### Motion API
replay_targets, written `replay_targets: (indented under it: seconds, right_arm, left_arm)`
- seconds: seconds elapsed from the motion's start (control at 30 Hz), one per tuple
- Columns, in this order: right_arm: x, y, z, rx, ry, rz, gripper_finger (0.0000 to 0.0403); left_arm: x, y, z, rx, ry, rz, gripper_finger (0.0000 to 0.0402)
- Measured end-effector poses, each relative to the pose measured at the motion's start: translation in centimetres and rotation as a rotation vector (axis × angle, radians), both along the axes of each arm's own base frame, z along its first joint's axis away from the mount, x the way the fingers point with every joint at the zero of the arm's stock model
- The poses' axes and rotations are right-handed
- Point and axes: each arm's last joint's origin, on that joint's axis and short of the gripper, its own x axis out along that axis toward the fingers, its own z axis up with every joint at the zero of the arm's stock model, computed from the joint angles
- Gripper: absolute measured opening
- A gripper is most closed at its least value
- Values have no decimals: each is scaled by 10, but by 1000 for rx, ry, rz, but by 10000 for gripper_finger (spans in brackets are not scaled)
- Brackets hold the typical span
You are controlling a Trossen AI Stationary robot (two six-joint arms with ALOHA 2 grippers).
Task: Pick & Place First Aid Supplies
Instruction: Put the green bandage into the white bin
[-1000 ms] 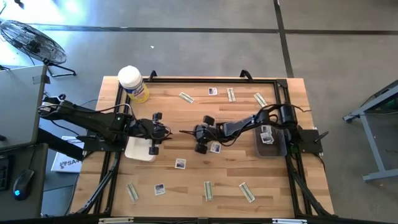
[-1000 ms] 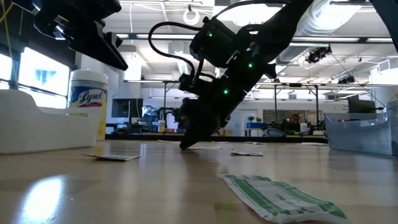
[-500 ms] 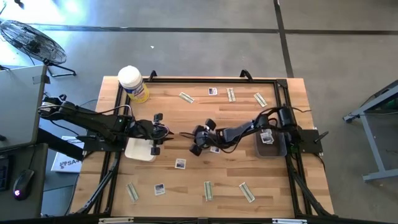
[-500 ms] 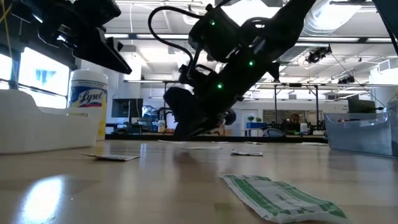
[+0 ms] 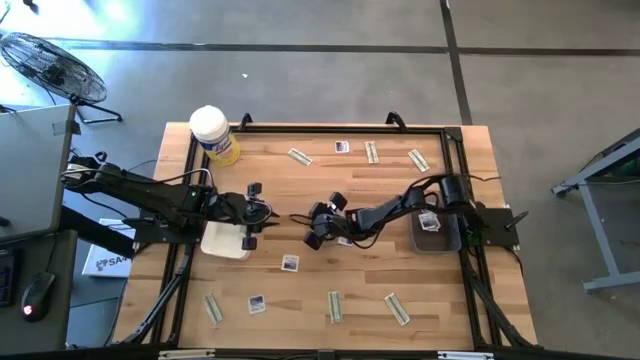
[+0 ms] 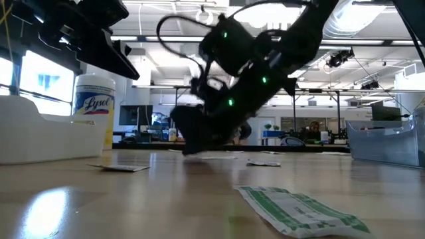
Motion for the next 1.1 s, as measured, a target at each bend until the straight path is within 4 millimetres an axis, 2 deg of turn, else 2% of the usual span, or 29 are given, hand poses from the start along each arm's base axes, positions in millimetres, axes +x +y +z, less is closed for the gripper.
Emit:
replay_targets:
  seconds: [0.3,0.63,0.77,0.97,1.1]
  right_arm:
    - [-2,-1,-7,-8,28,-41,88]
    - [-5,-6,-10,38,51,-82,11]
    - [-2,-5,-8,58,11,-71,6]
    - [-1,4,8,72,-37,20,2]
    - [1,13,31,47,-94,92,2]
  left_arm:
    - [0,0,1,-4,-8,3,88]
    - [0,0,1,4,-10,8,88]
    - [0,0,1,4,-10,9,88]
    - [0,0,0,8,-4,10,88]
    - [0,0,0,18,-3,4,88]
